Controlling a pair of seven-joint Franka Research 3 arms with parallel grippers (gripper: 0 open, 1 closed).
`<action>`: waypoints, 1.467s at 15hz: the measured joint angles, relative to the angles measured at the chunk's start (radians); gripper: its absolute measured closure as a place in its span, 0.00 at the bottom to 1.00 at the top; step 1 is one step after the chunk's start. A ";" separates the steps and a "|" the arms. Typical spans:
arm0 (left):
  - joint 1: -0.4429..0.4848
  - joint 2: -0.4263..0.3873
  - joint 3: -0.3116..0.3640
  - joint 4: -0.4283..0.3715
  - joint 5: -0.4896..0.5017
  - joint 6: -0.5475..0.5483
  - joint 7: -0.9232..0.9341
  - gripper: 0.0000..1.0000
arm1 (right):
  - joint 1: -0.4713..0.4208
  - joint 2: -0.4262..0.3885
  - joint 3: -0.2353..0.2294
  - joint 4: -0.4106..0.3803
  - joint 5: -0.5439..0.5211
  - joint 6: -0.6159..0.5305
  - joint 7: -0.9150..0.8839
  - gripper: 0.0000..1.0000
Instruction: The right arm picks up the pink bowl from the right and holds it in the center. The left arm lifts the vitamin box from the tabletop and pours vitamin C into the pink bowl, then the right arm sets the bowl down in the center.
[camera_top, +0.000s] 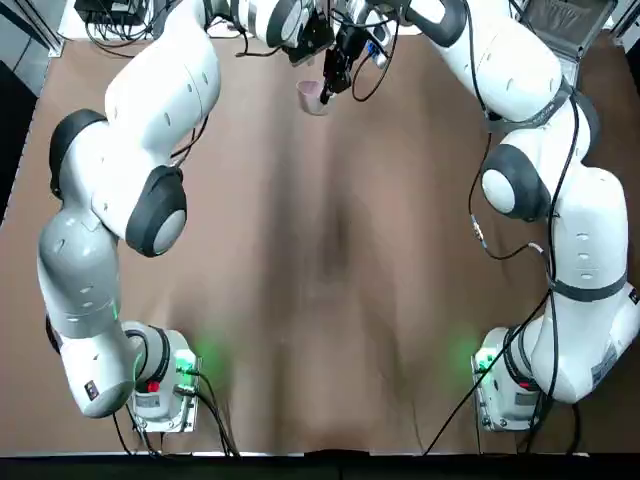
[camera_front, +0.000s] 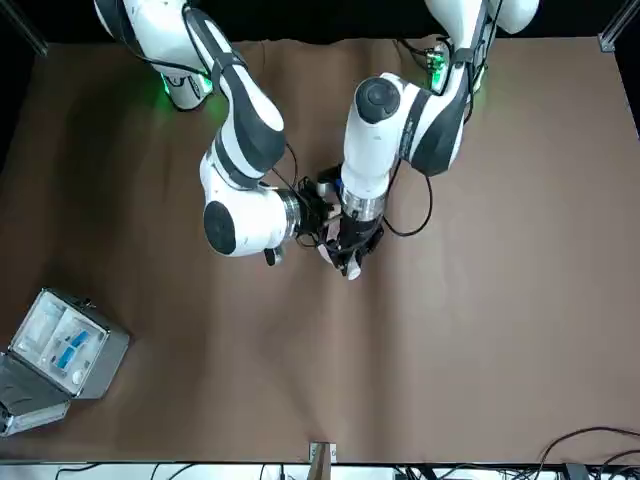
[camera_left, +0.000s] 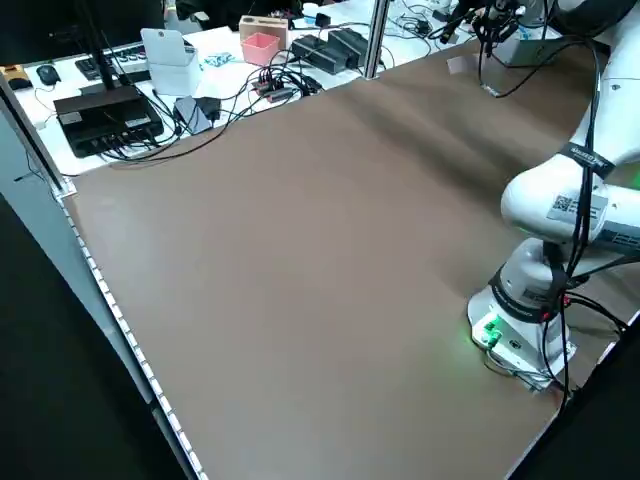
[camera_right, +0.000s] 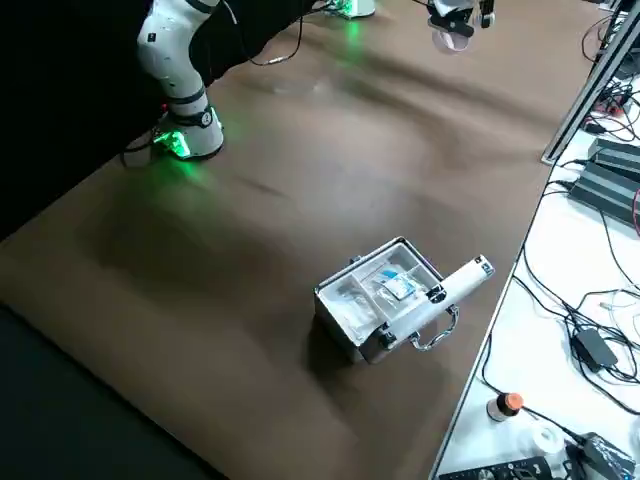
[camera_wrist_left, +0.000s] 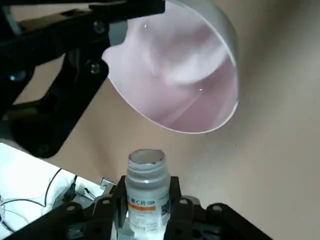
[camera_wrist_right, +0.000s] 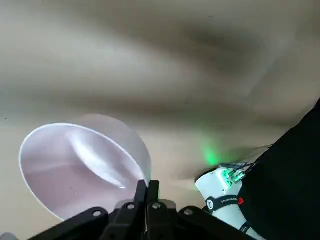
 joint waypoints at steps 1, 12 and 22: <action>-0.003 0.000 -0.003 -0.004 0.015 0.006 0.000 0.65 | 0.000 0.000 0.000 0.000 0.000 0.000 0.000 0.98; -0.002 -0.012 -0.058 -0.039 0.142 0.036 0.019 0.65 | 0.001 0.001 0.000 0.000 0.000 0.007 0.000 0.98; 0.007 -0.049 -0.076 -0.090 0.188 0.083 0.084 0.65 | 0.003 0.002 0.000 0.000 0.000 0.007 0.000 0.98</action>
